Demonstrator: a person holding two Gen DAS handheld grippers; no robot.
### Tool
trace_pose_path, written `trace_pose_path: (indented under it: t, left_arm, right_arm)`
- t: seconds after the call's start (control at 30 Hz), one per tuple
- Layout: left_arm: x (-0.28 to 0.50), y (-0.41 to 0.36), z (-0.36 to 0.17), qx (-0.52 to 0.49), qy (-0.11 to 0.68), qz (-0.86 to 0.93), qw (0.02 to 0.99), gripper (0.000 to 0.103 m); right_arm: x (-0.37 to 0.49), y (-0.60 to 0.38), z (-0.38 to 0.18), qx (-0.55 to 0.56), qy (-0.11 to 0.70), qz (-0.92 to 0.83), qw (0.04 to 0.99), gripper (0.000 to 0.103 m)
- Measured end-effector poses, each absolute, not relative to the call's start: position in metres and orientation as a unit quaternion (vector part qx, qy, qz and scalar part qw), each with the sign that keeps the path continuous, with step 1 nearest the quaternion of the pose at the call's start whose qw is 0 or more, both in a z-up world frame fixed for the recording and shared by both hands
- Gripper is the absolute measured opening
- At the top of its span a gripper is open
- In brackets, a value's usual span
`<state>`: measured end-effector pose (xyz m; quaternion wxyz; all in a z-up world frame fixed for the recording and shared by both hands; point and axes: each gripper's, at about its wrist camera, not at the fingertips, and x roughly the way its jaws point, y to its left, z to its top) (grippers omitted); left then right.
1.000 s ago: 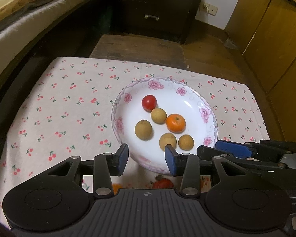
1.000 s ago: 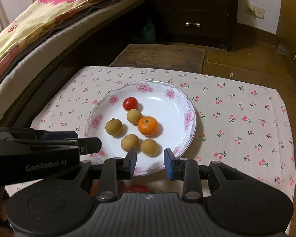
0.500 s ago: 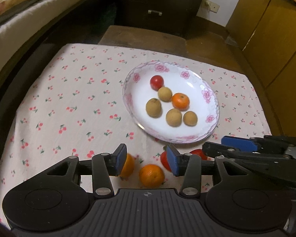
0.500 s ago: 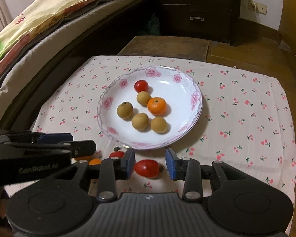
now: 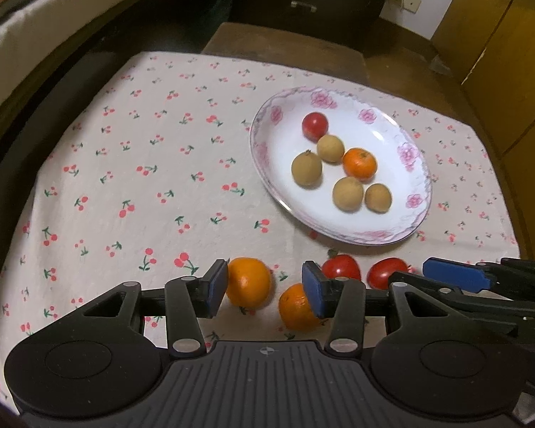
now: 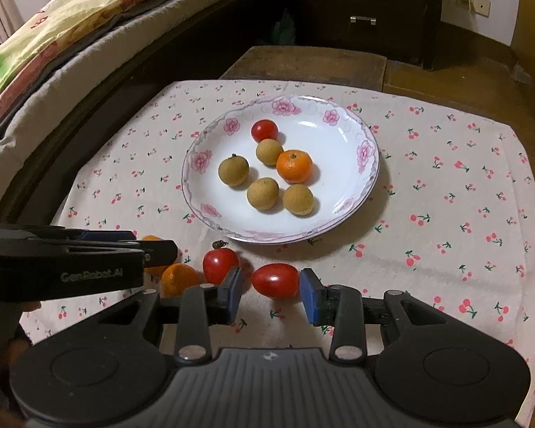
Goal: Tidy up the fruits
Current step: 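Move both open tools back toward the tomatoes and tangerines beside the plate, then close the left tool on an orange tangerine while the right tool closes on a red tomato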
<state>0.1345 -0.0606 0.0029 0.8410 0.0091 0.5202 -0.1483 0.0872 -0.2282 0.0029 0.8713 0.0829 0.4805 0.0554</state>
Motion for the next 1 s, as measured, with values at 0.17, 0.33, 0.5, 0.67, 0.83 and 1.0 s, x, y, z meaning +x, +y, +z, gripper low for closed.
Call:
trace_pose_path:
  t: [0.17,0.33,0.5,0.67,0.83,1.0]
  left_arm:
    - [0.139,-0.061,-0.002,0.010,0.523,-0.140,0.841,0.056]
    - [0.143,-0.061,-0.010,0.011,0.529,-0.130,0.838,0.054]
    - [0.142,-0.060,-0.014,0.011,0.534,-0.129,0.835,0.047]
    - [0.141,-0.059,-0.015,0.015,0.537,-0.131,0.833,0.043]
    - [0.142,-0.058,-0.017,0.014,0.537,-0.133,0.833,0.043]
    - [0.142,-0.057,-0.016,0.012,0.537,-0.134,0.833,0.044]
  right_arm:
    - [0.090,-0.228,-0.001,0.085,0.485,0.057,0.869,0.037]
    - [0.093,-0.232,-0.006,0.090,0.490,0.052,0.865,0.037]
    - [0.098,-0.234,-0.012,0.097,0.496,0.049,0.861,0.037]
    - [0.105,-0.232,-0.017,0.100,0.500,0.048,0.859,0.040]
    - [0.109,-0.229,-0.026,0.091,0.502,0.044,0.859,0.040]
    - [0.110,-0.229,-0.027,0.083,0.494,0.043,0.864,0.040]
